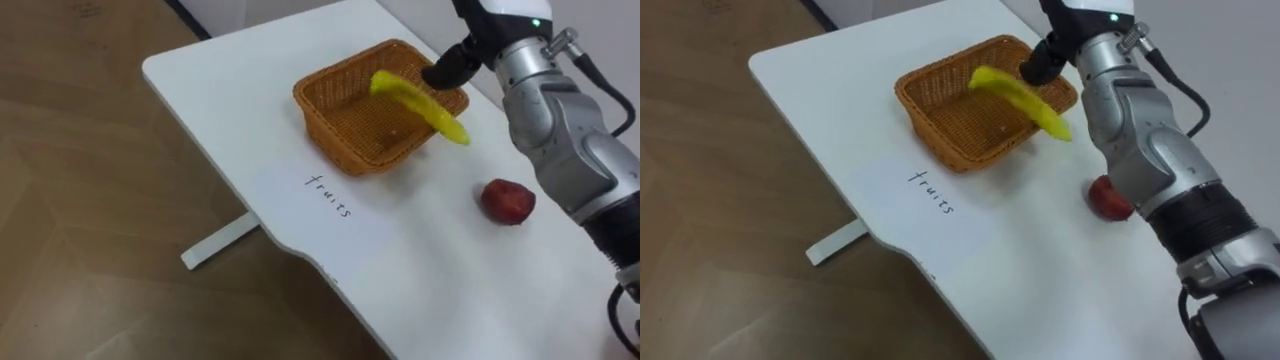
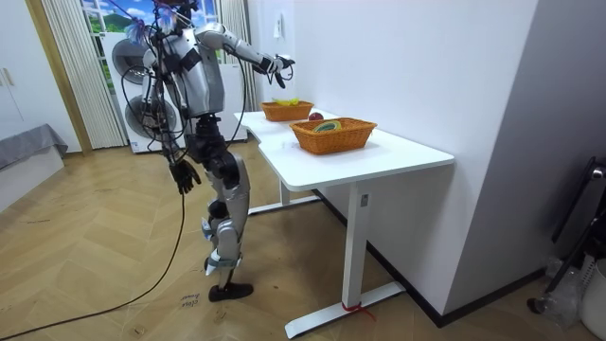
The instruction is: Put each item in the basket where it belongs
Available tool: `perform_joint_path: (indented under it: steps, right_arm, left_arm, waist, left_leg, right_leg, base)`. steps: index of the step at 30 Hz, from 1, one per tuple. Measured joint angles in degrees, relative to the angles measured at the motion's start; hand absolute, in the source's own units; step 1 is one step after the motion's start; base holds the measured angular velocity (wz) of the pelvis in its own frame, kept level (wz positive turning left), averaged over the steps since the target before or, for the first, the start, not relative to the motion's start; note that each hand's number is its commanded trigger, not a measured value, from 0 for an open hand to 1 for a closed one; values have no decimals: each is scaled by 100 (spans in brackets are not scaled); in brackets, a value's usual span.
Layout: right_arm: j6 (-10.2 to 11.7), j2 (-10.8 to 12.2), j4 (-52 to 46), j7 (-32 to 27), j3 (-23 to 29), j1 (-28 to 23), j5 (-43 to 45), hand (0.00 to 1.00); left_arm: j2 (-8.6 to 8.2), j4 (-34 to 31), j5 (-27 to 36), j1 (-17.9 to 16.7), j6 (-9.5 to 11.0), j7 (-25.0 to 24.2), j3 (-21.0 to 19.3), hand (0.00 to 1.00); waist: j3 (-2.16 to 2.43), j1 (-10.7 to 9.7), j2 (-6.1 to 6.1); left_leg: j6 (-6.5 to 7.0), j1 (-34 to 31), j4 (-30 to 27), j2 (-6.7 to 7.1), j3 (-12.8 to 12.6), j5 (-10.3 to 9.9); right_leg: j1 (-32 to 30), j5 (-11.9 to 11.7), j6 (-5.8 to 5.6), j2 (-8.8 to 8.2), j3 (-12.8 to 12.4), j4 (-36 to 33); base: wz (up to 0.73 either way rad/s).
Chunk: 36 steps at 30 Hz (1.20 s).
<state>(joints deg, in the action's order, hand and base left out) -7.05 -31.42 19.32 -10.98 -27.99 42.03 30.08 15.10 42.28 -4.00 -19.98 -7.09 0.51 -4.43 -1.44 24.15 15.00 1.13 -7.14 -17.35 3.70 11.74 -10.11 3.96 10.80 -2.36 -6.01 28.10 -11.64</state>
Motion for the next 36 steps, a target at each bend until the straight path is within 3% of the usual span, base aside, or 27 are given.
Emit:
perform_joint_path:
  steps: [4,7,13,17,20,23,31,36]
  right_arm:
    - [10,-20,-246,40,0,-150,185,0]
    - [0,-158,-449,116,0,-272,215,0]
    - [-2,-189,-455,192,-1,-490,217,0]
    - [-2,-189,-440,199,-28,-739,201,0]
    - [6,-189,-395,193,-80,-754,218,0]
    - [-2,-189,-269,193,-118,-754,218,0]
    - [-56,-188,-250,199,-121,-753,206,0]
    - [-54,-189,-247,260,-111,-772,188,0]
  left_arm:
    - [8,-141,-117,-90,-1,-5,2,0]
    - [9,-183,-114,-110,-3,-17,10,0]
    - [13,-155,-114,-109,-2,-30,-8,0]
    - [48,-193,-59,-139,1,-108,-66,0]
    - [165,-186,-60,-107,14,-114,-110,0]
    - [234,-183,-60,-115,10,-111,-111,0]
    - [164,-423,-62,-312,-27,-108,-111,0]
    - [59,-433,-65,-308,-46,-113,-107,0]
  waist:
    - [49,-166,-72]
    - [56,-240,-74]
    - [76,-222,-38]
    - [47,-94,21]
    - [-5,-24,142]
    - [5,-10,213]
    - [-6,22,202]
    - [-42,-30,129]
  left_leg:
    - [4,183,85,2,-89,-4]
    - [-2,256,142,-16,-141,2]
    - [-4,415,236,-34,-185,6]
    - [-2,474,262,-43,-196,0]
    - [-26,333,225,-63,-171,-14]
    - [-32,201,134,-45,-82,-26]
    - [-14,157,64,-18,-42,-53]
    - [-7,183,51,-15,-70,-56]
  right_leg:
    - [99,0,-1,3,-125,0]
    - [127,0,-1,10,-156,2]
    - [217,0,-2,14,-208,5]
    - [229,0,-2,14,-182,5]
    - [171,0,-1,32,-76,6]
    - [95,0,-1,41,6,5]
    - [88,0,-2,26,28,6]
    - [122,0,-2,21,-5,7]
  base:
    - [-15]
    - [-9]
    - [-4]
    - [-1]
    - [4]
    - [16]
    - [3]
    - [-2]
